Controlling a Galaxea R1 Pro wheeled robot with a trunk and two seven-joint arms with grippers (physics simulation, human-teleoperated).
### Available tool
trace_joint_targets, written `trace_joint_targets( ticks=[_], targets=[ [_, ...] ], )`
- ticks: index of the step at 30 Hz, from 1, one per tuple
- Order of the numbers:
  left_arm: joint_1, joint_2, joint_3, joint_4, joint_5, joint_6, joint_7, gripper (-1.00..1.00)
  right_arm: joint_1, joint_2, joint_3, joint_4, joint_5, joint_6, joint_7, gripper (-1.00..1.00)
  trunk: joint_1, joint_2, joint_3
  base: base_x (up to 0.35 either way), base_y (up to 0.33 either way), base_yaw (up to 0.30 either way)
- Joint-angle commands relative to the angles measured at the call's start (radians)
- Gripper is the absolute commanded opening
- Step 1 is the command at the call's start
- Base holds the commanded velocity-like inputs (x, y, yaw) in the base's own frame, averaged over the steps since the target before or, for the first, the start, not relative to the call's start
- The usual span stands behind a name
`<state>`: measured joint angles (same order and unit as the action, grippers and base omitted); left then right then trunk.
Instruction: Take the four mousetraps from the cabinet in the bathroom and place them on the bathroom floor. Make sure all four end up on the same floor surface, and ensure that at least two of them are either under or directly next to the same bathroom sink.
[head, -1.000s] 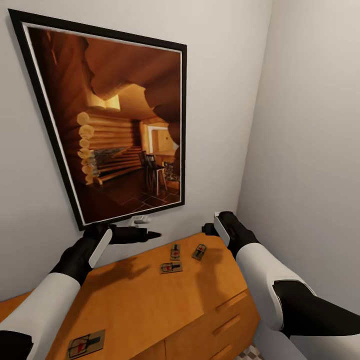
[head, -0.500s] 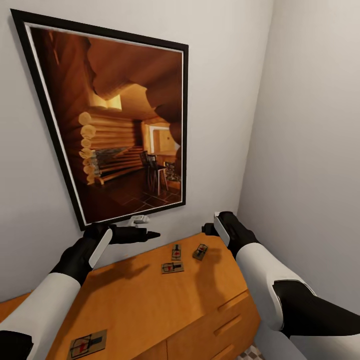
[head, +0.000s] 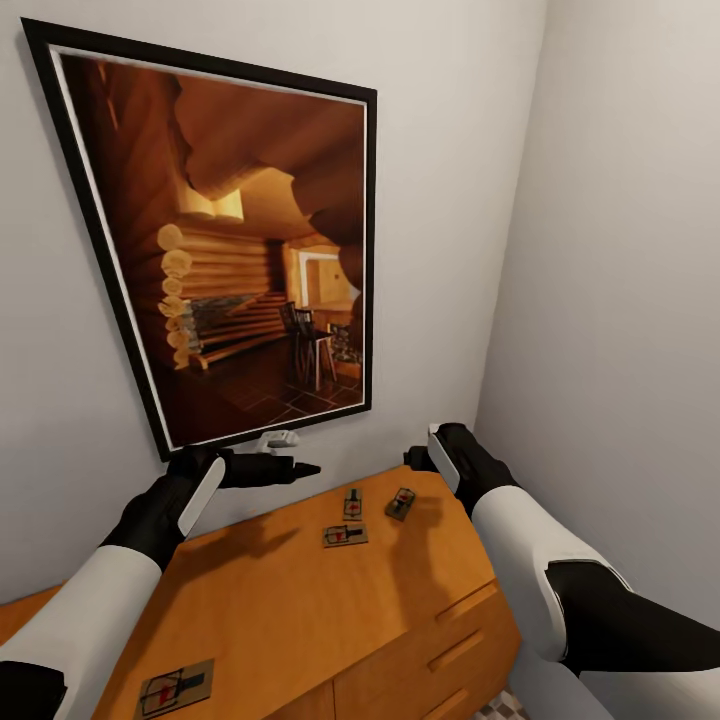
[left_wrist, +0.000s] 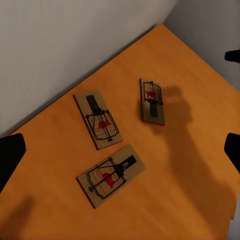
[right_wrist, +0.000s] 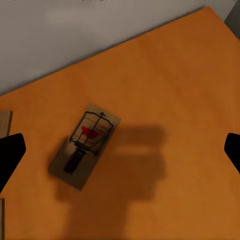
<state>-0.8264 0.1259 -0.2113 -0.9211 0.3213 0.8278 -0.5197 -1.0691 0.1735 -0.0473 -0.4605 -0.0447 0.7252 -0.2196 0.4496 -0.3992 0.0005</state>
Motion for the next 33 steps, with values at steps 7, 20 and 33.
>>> trace_joint_targets(
  ticks=[7, 20, 33],
  targets=[
    [0.000, 0.000, -0.002, 0.000, 0.002, 0.004, 0.000, 1.00, 0.000, 0.001, -0.004, 0.006, -0.006, -0.021, -0.006, 1.00, 0.000, -0.001, -0.001, 0.000, 0.000, 0.000],
    [0.000, 0.001, -0.002, 0.002, 0.002, 0.004, 0.000, 1.00, 0.000, 0.001, -0.002, 0.115, -0.002, -0.124, -0.022, 1.00, 0.000, -0.001, -0.001, 0.000, 0.000, 0.000],
    [0.000, 0.000, -0.002, 0.001, 0.002, 0.005, 0.007, 1.00, -0.001, 0.001, -0.001, 0.124, -0.003, -0.134, -0.027, 1.00, 0.000, -0.001, -0.001, 0.000, 0.054, 0.000]
  ],
)
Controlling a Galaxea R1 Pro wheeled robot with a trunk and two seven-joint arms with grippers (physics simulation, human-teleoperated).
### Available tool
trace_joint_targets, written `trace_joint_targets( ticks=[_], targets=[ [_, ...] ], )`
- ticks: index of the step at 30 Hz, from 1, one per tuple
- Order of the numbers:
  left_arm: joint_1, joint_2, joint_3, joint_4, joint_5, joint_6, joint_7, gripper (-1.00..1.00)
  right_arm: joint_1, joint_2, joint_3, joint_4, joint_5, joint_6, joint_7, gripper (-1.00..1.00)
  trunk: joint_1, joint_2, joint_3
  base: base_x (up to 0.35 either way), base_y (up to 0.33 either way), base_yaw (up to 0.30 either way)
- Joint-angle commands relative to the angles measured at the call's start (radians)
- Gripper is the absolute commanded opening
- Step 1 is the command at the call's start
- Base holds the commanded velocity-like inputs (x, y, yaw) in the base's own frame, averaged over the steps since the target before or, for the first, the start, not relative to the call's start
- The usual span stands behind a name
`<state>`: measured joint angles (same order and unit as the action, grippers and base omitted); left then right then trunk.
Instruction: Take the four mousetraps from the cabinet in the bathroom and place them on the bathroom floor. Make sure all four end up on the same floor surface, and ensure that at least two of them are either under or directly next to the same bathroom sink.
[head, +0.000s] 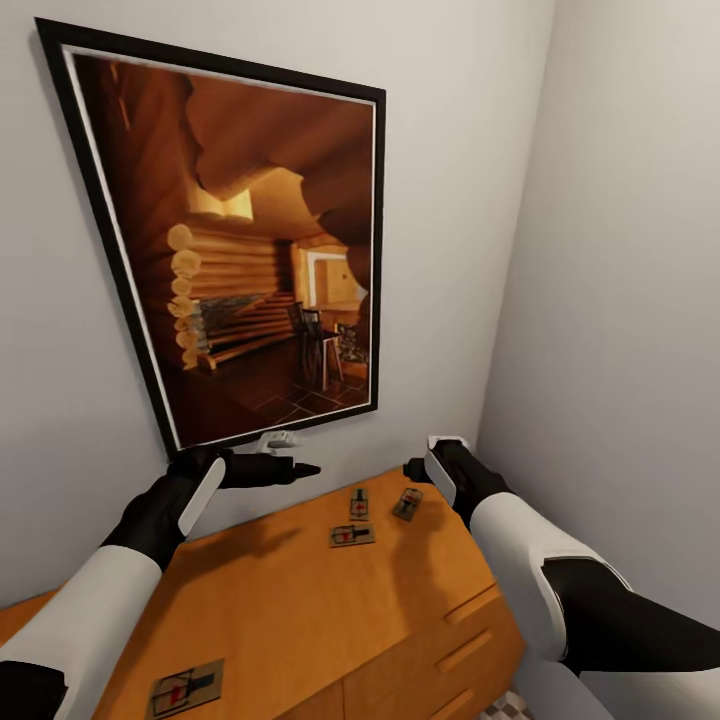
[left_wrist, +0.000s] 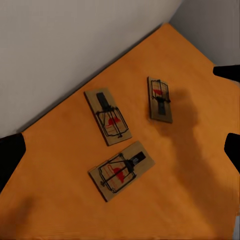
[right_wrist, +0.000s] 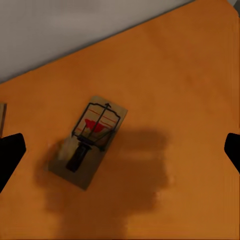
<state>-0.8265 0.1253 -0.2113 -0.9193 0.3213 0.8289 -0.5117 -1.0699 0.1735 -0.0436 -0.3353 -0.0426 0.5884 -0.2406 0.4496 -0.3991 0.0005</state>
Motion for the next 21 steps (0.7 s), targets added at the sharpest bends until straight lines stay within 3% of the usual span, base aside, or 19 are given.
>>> trace_joint_targets(
  ticks=[1, 8, 21],
  targets=[
    [0.000, 0.001, -0.002, 0.000, 0.002, 0.004, 0.002, 1.00, 0.000, 0.001, -0.005, -0.001, -0.005, 0.003, -0.006, 1.00, 0.000, -0.001, -0.001, 0.000, 0.226, 0.000],
    [0.000, 0.001, -0.002, -0.001, 0.003, 0.004, 0.028, 1.00, -0.001, 0.001, -0.004, -0.001, -0.005, 0.002, -0.006, 1.00, 0.000, -0.001, -0.001, 0.000, 0.130, 0.000],
    [0.000, 0.001, -0.002, -0.002, 0.007, 0.004, 0.037, 1.00, -0.001, 0.001, -0.004, -0.001, -0.005, 0.004, -0.006, 1.00, 0.000, -0.001, -0.001, 0.000, 0.021, 0.000]
  ],
)
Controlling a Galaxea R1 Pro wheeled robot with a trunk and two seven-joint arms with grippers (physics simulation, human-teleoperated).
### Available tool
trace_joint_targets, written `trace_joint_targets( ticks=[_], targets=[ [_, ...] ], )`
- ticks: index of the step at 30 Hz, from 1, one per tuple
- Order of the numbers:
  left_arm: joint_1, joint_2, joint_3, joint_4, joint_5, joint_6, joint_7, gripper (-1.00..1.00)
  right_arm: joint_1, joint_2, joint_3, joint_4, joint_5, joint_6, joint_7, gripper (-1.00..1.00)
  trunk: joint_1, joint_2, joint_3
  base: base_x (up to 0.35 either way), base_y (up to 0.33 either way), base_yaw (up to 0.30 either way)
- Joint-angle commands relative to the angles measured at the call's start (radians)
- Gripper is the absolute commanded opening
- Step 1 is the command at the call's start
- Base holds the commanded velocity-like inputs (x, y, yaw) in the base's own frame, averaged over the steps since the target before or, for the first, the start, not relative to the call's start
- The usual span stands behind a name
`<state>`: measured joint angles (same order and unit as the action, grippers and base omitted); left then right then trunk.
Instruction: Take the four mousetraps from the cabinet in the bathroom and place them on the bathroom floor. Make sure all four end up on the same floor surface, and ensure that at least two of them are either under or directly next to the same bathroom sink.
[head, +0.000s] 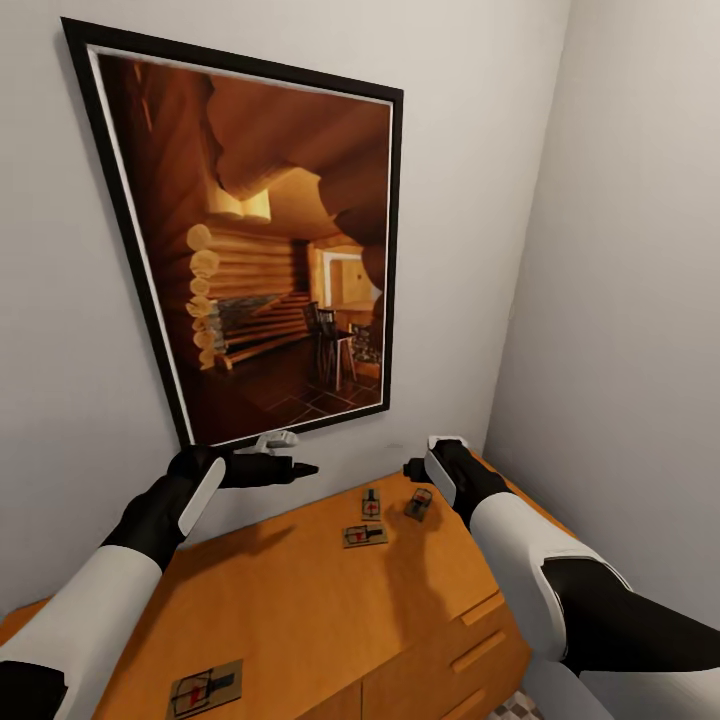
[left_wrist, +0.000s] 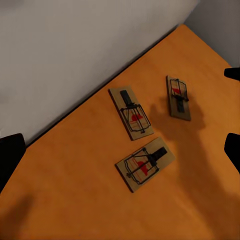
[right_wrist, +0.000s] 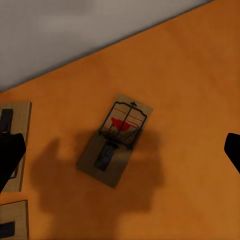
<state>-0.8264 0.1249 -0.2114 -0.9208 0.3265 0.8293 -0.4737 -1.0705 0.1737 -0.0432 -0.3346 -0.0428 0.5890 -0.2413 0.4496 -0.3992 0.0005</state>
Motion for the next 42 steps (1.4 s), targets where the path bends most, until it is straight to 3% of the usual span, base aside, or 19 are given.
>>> trace_joint_targets(
  ticks=[1, 10, 23, 42],
  targets=[
    [0.000, 0.001, -0.002, -0.001, 0.002, 0.004, -0.001, 1.00, 0.000, 0.001, -0.004, -0.001, -0.005, 0.003, -0.006, 1.00, 0.000, -0.001, -0.001, 0.000, 0.003, 0.000],
    [0.000, 0.001, -0.007, -0.001, 0.003, 0.004, -0.005, 1.00, 0.000, 0.001, -0.004, -0.001, -0.005, 0.003, -0.006, 1.00, 0.000, -0.001, -0.001, 0.000, 0.001, 0.000],
    [0.000, -0.001, -0.046, 0.010, 0.012, -0.002, -0.011, 1.00, 0.000, 0.001, -0.004, -0.001, -0.005, 0.003, -0.006, 1.00, 0.000, -0.001, -0.001, 0.000, 0.000, 0.000],
    [0.000, -0.017, -0.051, 0.091, 0.013, -0.022, -0.013, 1.00, 0.000, 0.001, -0.005, -0.001, -0.006, 0.002, -0.006, 1.00, 0.000, -0.001, -0.001, 0.000, 0.000, 0.000]
  ],
)
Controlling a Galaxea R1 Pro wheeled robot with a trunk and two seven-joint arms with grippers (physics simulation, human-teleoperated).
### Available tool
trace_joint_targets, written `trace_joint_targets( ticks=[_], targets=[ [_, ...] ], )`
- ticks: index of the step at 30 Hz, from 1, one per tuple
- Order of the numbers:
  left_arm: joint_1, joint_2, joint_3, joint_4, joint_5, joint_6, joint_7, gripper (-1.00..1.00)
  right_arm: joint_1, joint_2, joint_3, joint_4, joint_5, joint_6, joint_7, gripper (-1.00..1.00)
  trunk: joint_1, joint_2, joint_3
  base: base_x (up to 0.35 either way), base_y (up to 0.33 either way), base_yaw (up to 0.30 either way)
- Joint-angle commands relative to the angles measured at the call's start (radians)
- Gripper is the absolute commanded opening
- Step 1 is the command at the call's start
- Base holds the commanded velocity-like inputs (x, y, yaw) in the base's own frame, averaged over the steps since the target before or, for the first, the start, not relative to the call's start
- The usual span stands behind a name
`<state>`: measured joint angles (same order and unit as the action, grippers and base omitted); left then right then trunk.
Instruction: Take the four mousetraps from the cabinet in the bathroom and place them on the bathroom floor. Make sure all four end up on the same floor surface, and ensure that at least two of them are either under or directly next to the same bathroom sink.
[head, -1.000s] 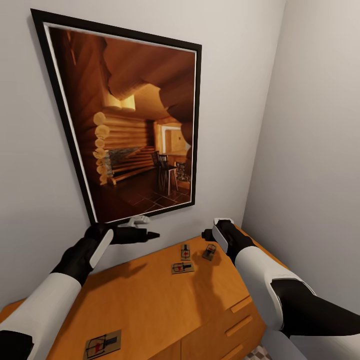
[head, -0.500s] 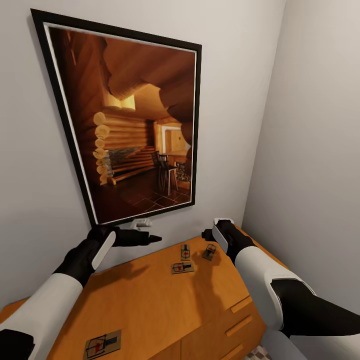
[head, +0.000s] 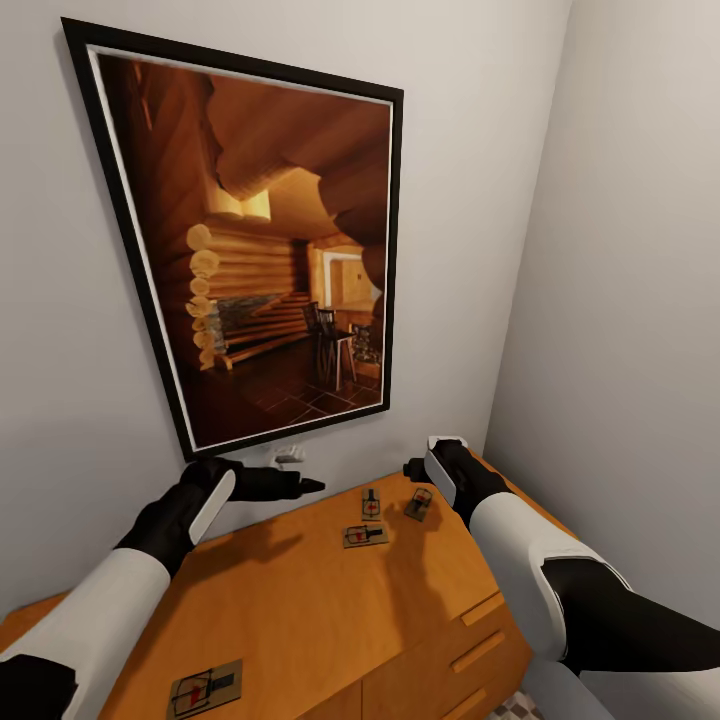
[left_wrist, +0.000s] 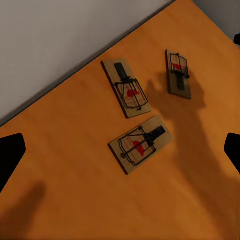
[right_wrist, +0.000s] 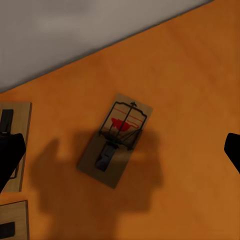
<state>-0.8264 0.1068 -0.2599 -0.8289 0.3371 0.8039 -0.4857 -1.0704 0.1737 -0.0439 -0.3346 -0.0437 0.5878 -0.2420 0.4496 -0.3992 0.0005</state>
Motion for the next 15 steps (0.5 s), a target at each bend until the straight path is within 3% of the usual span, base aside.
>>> trace_joint_targets(
  ticks=[1, 15],
  targets=[
    [0.000, 0.001, -0.002, 0.000, 0.002, 0.002, -0.001, 1.00, 0.000, 0.001, -0.005, -0.001, -0.005, 0.003, -0.006, 1.00, 0.000, -0.001, -0.001, 0.000, 0.000, 0.000],
    [0.000, -0.001, -0.002, 0.000, 0.001, -0.002, 0.000, 1.00, 0.001, 0.001, -0.005, 0.011, -0.005, -0.006, -0.018, 1.00, 0.000, -0.001, -0.001, 0.000, 0.000, 0.000]
  ],
)
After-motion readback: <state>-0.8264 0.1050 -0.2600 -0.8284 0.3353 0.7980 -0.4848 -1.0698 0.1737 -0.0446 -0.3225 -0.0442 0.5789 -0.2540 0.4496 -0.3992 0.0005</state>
